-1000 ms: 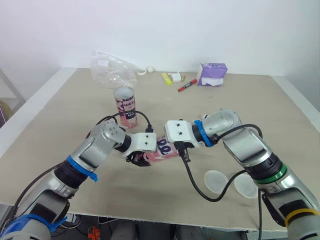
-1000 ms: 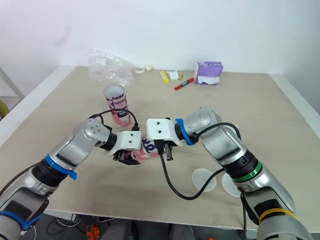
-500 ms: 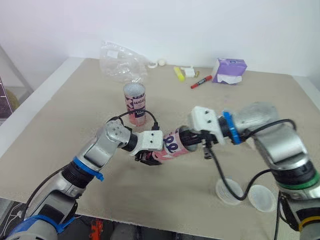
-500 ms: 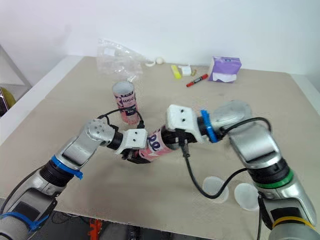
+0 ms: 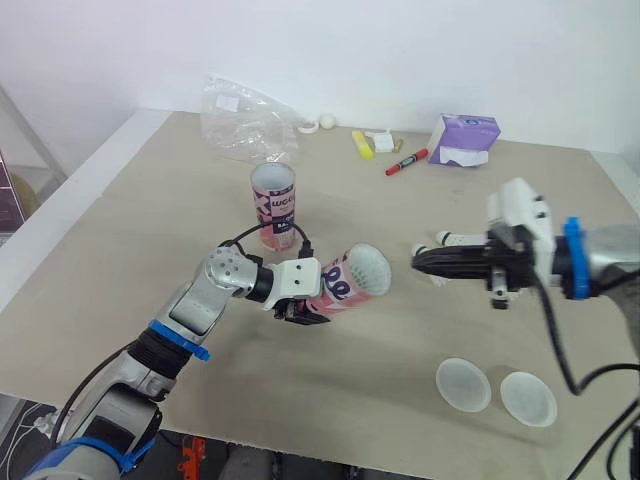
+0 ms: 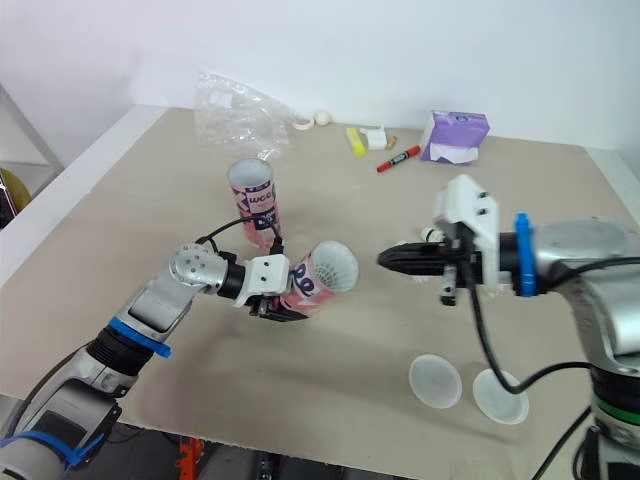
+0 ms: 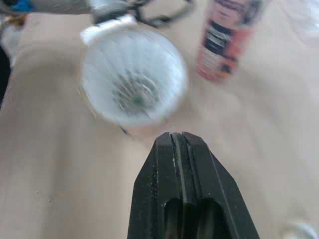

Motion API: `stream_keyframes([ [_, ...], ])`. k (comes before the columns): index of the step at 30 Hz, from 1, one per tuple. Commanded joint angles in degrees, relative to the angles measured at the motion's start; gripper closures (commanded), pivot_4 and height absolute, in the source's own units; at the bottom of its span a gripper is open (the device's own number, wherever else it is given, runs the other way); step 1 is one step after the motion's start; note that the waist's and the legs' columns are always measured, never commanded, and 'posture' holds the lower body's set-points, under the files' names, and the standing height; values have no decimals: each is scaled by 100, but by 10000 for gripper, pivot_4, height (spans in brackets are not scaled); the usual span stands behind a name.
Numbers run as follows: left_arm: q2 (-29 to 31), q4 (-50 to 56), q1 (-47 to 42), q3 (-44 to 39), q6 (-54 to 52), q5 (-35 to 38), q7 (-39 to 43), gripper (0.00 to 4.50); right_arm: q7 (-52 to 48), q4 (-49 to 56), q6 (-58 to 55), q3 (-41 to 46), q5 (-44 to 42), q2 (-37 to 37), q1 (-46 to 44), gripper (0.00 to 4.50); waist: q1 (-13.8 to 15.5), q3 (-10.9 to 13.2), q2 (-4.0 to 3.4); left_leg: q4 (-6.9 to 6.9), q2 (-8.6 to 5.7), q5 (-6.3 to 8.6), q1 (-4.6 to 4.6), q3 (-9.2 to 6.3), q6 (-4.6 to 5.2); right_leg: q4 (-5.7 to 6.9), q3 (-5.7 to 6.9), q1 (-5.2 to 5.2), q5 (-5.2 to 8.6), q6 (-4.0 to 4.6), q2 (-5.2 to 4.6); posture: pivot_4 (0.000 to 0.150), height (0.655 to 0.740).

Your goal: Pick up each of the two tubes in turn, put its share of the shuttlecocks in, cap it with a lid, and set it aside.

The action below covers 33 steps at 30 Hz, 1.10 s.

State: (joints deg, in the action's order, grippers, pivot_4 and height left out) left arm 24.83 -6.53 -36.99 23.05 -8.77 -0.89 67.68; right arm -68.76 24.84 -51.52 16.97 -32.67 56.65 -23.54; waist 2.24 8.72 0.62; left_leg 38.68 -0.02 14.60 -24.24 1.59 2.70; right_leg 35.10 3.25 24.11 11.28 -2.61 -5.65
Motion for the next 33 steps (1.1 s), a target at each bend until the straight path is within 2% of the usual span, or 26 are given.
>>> stream_keyframes([
  [1, -293, -119, 168, -10, 277, 254, -69, 16324, 2, 11, -64, 701, -186, 242, 573, 43428, 16, 0, 0, 0, -2, 0, 0, -1, 0, 0, 1, 0, -3, -6, -1, 1500, 7400],
  [5, -678, -108, 374, -155, 337, 674, -58, 16324, -90, 212, 284, 922, 58, 469, 1748, 43428, 11, 10, 10, -1, -9, 7, -3, -3, 11, -1, 4, -4, 3, -20, -7, 1500, 7400],
  [9, -895, 54, 621, -208, 161, 1129, 118, 16324, -117, 340, 569, 1037, 230, 657, 2442, 43428, -24, 32, -5, -1, -13, 10, -7, 6, 14, 6, -9, 8, 5, -26, -7, 1500, 7400],
  [13, -1032, -108, 718, -218, 254, 1299, 121, 16324, -140, 365, 976, 988, 501, 832, 2855, 43428, -37, 36, -2, 1, -6, 8, 0, 5, 11, 8, -9, 6, 9, -35, 5, 1500, 7400],
  [19, -1270, -698, 820, -168, 1187, 1184, 77, 16324, -150, 325, 1230, 818, 719, 1035, 3125, 43428, -34, 36, -3, 19, 6, 2, 2, 4, 4, 8, -12, 0, 8, -43, 19, 1500, 7400],
  [23, -1425, -1211, 863, -133, 1929, 1028, 2, 16324, 12, 330, 1254, 523, 951, 1137, 3214, 31627, -33, 36, -3, 26, 6, 1, 3, 6, 4, 8, -16, -2, 5, -38, 20, 1500, 7400],
  [25, -1476, -1413, 868, -129, 2186, 945, -62, 16324, 83, 349, 1301, 377, 1091, 1172, 3265, 22023, -33, 36, -4, 26, 7, 1, 3, 5, 4, 8, -15, -2, -17, -18, 20, 1500, 7400],
  [26, -1492, -1499, 863, -130, 2280, 917, -65, 16324, 90, 354, 1314, 336, 1109, 1188, 3272, 20896, -33, 36, -4, 26, 7, 1, 3, 5, 4, 8, -15, -2, -18, -16, 20, 1500, 7400],
  [27, -1498, -1548, 861, -131, 2343, 903, -55, 16324, 97, 361, 1321, 302, 1133, 1216, 3268, 15476, -32, 35, -6, 27, 6, 1, 3, 6, 3, 8, -15, -2, -18, -16, 20, 1500, 7400],
  [30, -1514, -1592, 861, -156, 2283, 944, -29, 16324, 146, 403, 1295, 203, 1153, 1221, 3194, 9648, -32, 34, -7, 27, 6, 1, 3, 6, 4, 8, -16, -2, -20, -17, 20, 1500, 7400],
  [31, -1510, -1599, 855, -150, 2276, 948, -11, 16324, 178, 422, 1286, 155, 1163, 1219, 3162, 4855, -32, 34, -7, 29, 6, 1, 3, 6, 4, 8, -15, -3, -20, -17, 20, 1500, 7400],
  [32, -1509, -1603, 852, -146, 2229, 964, 12, 16324, 228, 461, 1223, 75, 1172, 1233, 3125, 3024, -32, 34, -7, 32, 9, 1, 3, 6, 3, 9, -15, -4, -21, -17, 22, 1500, 7400],
  [33, -1506, -1612, 849, -140, 2223, 962, 26, 16324, 254, 498, 1193, -3, 1173, 1246, 3094, 3024, -32, 34, -7, 35, 9, 1, 3, 5, 4, 9, -15, -5, -21, -19, 22, 1500, 7400],
])
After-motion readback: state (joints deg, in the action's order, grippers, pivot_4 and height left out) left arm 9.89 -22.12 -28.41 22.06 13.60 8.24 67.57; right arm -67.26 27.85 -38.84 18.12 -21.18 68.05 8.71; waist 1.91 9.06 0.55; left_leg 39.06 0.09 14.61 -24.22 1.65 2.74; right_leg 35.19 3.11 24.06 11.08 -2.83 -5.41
